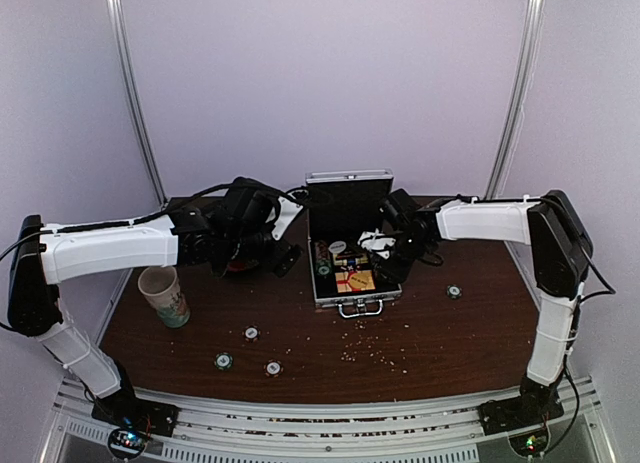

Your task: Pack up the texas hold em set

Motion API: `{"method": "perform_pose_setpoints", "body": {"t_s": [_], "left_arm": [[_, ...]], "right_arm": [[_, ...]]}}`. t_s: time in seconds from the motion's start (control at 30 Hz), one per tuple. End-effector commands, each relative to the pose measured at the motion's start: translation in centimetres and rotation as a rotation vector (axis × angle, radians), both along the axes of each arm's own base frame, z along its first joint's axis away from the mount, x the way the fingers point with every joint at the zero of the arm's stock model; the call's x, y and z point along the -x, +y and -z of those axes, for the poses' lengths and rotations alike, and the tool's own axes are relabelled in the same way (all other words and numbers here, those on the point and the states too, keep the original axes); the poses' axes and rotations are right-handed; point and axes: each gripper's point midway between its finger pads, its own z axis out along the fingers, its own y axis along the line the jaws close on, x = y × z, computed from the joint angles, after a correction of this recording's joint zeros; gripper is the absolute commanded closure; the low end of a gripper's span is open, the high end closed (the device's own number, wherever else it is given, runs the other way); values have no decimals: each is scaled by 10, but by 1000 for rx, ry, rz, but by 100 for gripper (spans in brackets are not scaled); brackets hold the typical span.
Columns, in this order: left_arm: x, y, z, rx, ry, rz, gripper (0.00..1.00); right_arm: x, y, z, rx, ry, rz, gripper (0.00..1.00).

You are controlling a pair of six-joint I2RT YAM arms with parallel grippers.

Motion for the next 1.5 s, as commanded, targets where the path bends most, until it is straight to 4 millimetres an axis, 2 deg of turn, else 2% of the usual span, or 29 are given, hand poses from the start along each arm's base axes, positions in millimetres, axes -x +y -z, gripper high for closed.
{"method": "perform_pose_setpoints", "body": {"t_s": [0.0, 0.33, 0.53, 0.63, 0.9, 1.17, 1.47], "left_arm": [[-3, -3, -7, 5, -18, 2, 13], [-3, -3, -6, 3, -19, 1, 13], [-3, -3, -7, 5, -18, 4, 13], [-3, -4, -7, 7, -17, 4, 13], [-3, -3, -6, 3, -16, 4, 13], [-2, -4, -6, 3, -15, 5, 13], [-3, -4, -4, -3, -11, 5, 13]], "right_arm": [[-10, 0, -3, -20, -81, 27, 68], [-11, 7, -2, -60, -112, 25, 64], [-10, 5, -11, -68, -130, 38, 47], [-11, 2, -12, -60, -136, 44, 43], [-14, -2, -16, -41, -137, 51, 40], [-30, -16, -26, -44, -143, 94, 40], [-32, -15, -21, -67, -93, 95, 41]]}}
